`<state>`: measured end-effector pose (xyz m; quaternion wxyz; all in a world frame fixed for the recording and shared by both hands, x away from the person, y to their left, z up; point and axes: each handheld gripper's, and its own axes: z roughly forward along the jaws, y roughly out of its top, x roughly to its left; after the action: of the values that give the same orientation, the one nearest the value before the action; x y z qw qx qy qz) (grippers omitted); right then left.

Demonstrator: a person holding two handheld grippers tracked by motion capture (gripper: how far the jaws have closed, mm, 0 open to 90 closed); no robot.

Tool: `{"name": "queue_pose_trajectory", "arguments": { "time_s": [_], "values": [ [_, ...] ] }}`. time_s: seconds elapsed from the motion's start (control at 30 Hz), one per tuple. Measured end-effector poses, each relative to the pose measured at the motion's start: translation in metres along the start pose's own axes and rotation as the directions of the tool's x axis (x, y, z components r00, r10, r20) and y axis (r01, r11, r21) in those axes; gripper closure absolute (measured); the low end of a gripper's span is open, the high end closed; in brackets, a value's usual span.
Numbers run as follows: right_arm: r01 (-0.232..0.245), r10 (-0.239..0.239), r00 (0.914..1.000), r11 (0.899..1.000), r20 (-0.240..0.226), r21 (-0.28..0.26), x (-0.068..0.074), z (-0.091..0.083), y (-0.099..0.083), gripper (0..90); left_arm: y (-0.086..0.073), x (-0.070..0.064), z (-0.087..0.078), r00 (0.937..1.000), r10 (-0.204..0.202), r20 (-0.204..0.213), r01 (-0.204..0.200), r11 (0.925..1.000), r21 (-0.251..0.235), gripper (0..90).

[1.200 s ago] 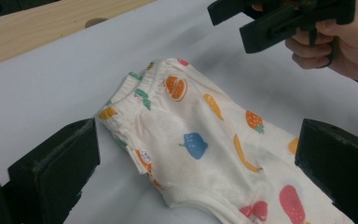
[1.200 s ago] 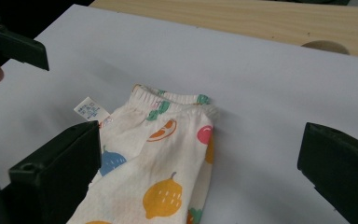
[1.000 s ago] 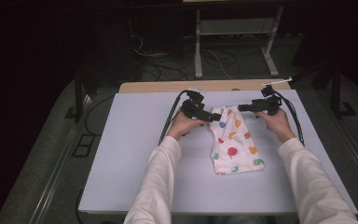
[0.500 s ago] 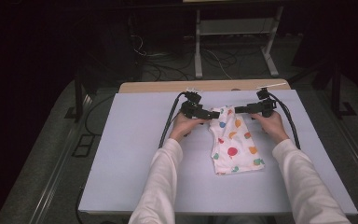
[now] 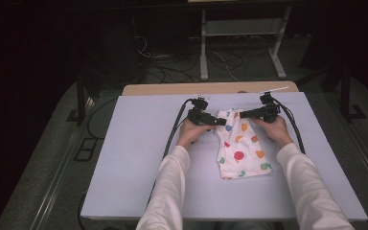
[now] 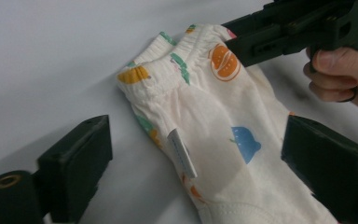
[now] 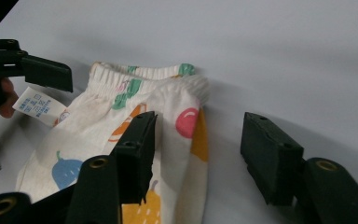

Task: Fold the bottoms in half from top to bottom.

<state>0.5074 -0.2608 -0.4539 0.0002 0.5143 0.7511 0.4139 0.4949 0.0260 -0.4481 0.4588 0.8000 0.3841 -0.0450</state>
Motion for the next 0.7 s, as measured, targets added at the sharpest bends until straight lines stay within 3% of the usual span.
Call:
{"name": "queue_pose_trajectory", "arguments": {
  "time_s": [0.43, 0.63, 0.7],
  "values": [
    [0.086, -0.087, 0.9962, 0.996, 0.007, 0.037, 0.019, 0.015, 0.003, 51.2, -0.003, -0.001, 0.01, 0.9999, -0.012, 0.011, 0.012, 0.9998, 0.013, 22.9],
    [0.104, -0.107, 0.993, 0.993, 0.05, 0.052, 0.025, 0.015, 0.005, 71.7, -0.005, 0.001, 0.012, 0.9999, -0.017, 0.004, 0.017, 0.9996, 0.023, 37.7],
    [0.092, -0.094, 0.9946, 0.995, 0.044, 0.048, 0.023, 0.014, 0.006, 80.2, -0.005, 0.002, 0.013, 0.9997, -0.023, -0.01, 0.023, 0.9994, 0.024, 47.4]
  ]
}}
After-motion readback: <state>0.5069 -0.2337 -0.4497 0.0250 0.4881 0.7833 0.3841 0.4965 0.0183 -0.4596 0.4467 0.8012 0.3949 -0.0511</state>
